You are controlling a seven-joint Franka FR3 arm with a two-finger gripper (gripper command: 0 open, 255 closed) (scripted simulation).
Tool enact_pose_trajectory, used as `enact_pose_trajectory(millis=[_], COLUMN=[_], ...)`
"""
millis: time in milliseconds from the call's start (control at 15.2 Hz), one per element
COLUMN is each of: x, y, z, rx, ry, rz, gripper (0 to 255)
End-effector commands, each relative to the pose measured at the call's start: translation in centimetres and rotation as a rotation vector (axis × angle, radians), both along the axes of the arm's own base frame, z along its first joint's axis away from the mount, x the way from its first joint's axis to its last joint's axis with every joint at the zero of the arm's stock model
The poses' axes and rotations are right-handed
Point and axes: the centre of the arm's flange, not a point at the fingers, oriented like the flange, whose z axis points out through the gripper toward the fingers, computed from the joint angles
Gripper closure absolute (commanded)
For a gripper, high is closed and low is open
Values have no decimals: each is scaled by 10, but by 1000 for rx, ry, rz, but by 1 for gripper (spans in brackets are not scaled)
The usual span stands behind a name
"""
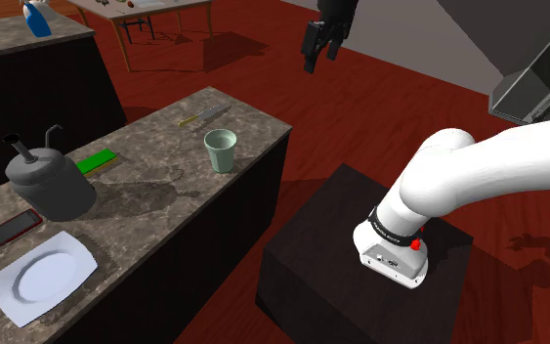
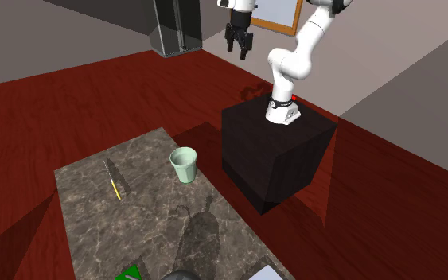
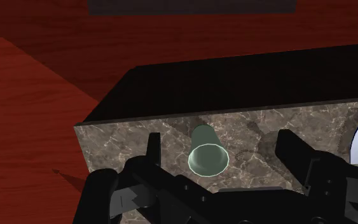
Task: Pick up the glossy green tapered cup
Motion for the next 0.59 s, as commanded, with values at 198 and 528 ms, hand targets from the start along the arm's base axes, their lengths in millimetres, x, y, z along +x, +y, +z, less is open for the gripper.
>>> enact_pose_trajectory(millis=[198,528], x=[23,63], y=[12,31], z=[-30,-80], rx=[-11,-29], ry=[-4,-11], rz=[-4,-10], gripper=[0,0])
